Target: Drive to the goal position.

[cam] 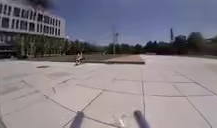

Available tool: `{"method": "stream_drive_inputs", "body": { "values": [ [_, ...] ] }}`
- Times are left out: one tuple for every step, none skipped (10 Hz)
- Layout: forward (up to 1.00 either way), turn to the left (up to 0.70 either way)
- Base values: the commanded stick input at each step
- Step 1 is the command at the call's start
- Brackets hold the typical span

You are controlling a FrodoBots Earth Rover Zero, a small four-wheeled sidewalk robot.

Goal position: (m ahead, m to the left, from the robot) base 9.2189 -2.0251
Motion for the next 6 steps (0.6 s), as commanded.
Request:
{"method": "stream_drive_inputs", "body": {
  "values": [
    [0.0,-0.45],
    [0.0,-0.45],
    [0.0,-0.45],
    [0.0,-0.45],
    [0.0,-0.45],
    [0.0,-0.45]
  ]
}}
